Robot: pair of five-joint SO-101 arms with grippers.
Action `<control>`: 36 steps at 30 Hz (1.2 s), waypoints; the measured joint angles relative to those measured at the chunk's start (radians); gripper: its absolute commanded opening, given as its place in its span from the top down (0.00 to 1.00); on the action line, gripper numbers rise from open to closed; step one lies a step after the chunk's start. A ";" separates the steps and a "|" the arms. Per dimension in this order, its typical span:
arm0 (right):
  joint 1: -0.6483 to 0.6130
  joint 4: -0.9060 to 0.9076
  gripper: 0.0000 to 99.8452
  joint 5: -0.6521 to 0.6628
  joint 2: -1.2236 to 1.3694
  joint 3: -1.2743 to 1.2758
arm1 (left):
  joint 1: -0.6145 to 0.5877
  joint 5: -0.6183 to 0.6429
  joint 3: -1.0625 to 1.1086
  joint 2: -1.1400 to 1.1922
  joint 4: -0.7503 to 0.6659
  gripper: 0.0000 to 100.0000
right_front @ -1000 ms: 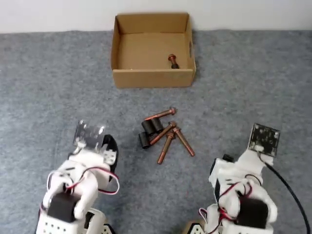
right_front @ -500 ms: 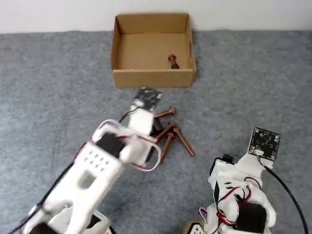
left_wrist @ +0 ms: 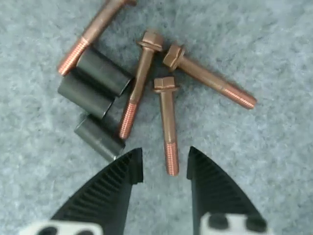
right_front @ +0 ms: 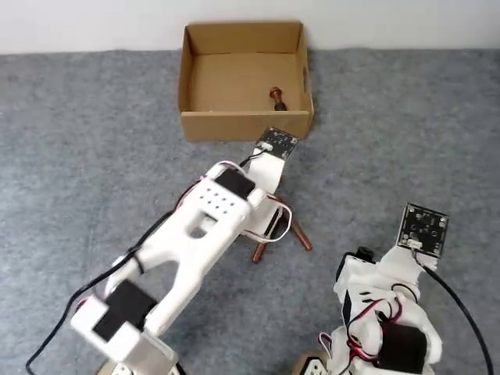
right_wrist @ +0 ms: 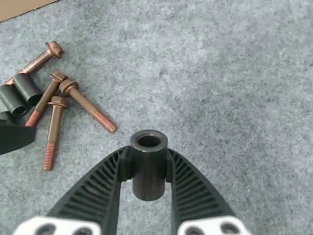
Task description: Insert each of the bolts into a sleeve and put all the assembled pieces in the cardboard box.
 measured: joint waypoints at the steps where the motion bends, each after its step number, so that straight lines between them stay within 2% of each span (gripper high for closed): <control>1: 0.000 0.000 0.99 0.000 0.000 0.000 | 0.000 0.000 -0.025 0.032 0.002 0.84; 18: 0.000 0.000 0.99 -0.003 0.000 0.000 | 0.003 0.002 -0.505 0.523 0.155 0.86; 23: 0.000 0.000 0.99 -0.003 0.000 0.000 | 0.009 0.000 -0.572 0.591 0.181 1.00; 27: 0.000 0.000 0.99 -0.003 0.000 0.000 | 0.017 0.002 -0.615 0.623 0.221 1.00; 31: 0.000 0.000 0.99 -0.003 0.000 0.000 | 0.017 0.069 -0.652 0.635 0.272 1.00; 36: 0.000 0.000 0.99 -0.003 0.000 0.000 | 0.020 0.126 -0.747 0.647 0.408 1.00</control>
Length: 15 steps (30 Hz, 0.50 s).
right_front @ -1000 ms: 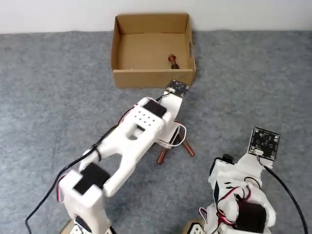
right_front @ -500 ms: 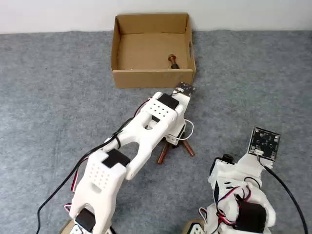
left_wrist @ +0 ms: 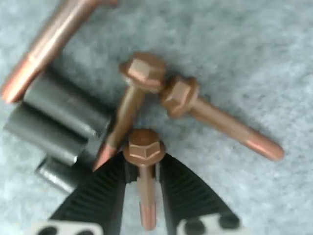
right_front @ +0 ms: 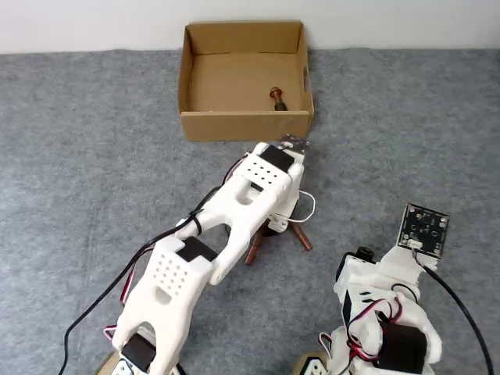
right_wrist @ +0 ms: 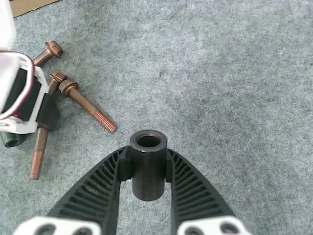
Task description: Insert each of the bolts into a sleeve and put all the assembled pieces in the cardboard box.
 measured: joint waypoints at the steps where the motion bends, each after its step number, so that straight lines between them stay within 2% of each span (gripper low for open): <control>1: 0.000 0.000 0.99 0.000 0.000 0.000 | 0.006 0.008 -0.020 0.000 0.028 1.00; 8: 0.000 0.000 0.99 0.000 0.000 0.000 | 0.071 0.026 -0.006 -0.127 0.060 1.00; 15: 0.000 0.000 0.99 0.000 0.000 0.000 | 0.084 0.026 0.157 -0.350 0.061 1.00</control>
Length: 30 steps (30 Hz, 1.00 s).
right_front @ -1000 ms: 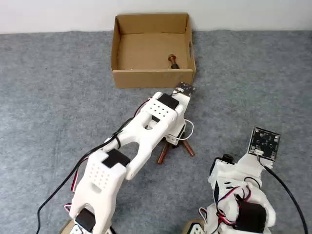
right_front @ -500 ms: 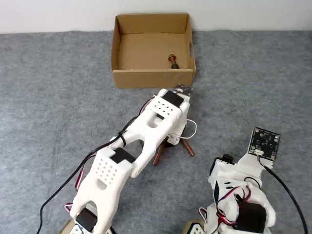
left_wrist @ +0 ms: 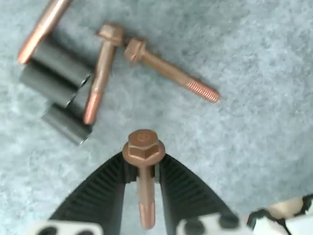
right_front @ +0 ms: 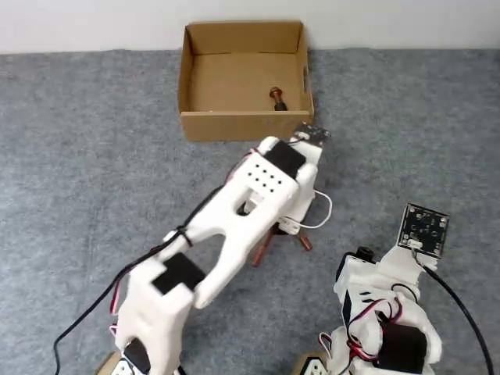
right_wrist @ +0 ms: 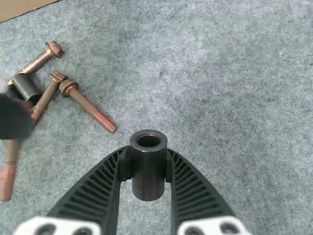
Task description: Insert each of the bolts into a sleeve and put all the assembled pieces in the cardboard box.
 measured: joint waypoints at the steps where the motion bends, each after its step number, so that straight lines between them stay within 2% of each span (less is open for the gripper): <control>1: 0.000 0.000 0.99 0.000 0.000 0.000 | 0.000 -0.006 0.032 -0.035 0.000 1.00; 5: 0.000 0.000 0.99 0.000 0.000 0.000 | 0.005 -0.018 0.178 -0.201 -0.025 1.00; 19: -0.005 0.000 0.99 0.000 -0.034 0.000 | 0.003 -0.210 0.908 -0.985 -0.414 1.00; 25: -0.180 0.000 0.99 -0.006 -0.186 0.000 | 0.003 -0.226 1.085 -1.283 -0.493 1.00; 30: -0.270 0.000 0.99 -0.006 -0.199 0.000 | 0.003 -0.212 1.166 -1.493 -0.548 1.00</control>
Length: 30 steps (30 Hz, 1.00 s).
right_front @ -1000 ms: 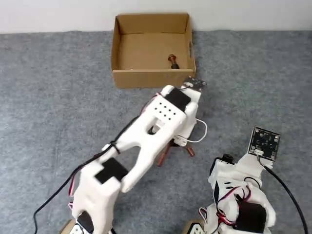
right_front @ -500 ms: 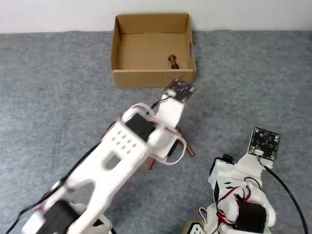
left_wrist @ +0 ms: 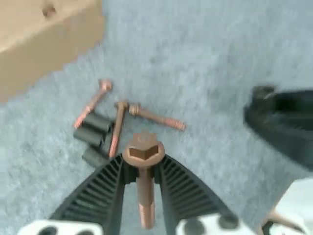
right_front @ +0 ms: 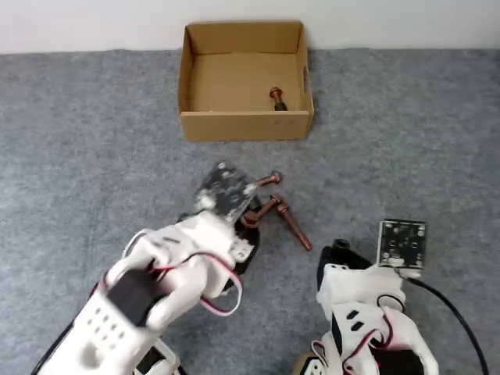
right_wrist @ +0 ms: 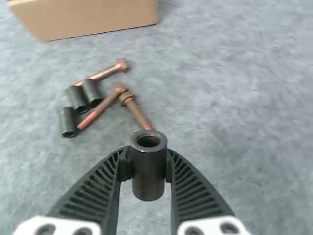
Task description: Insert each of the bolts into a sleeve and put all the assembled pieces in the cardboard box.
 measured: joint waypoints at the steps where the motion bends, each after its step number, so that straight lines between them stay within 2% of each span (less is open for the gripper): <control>1: -0.025 -0.005 0.99 0.000 0.000 0.000 | 0.000 0.017 0.020 -0.041 -0.005 1.00; 12: -0.276 -0.118 0.99 0.011 0.002 0.000 | 0.000 0.049 0.239 -0.522 -0.071 1.00; 15: -0.381 -0.153 0.99 0.109 0.002 0.000 | 0.000 0.104 0.275 -0.631 -0.094 1.00; 18: -0.416 -0.199 0.99 0.199 0.002 0.012 | -0.002 0.157 0.298 -0.733 -0.133 1.00; 23: -0.437 -0.219 0.99 0.321 0.005 0.037 | -0.002 0.241 0.298 -0.732 -0.210 1.00; 30: -0.560 -0.241 0.99 0.397 0.003 0.037 | -0.002 0.308 0.298 -0.738 -0.273 1.00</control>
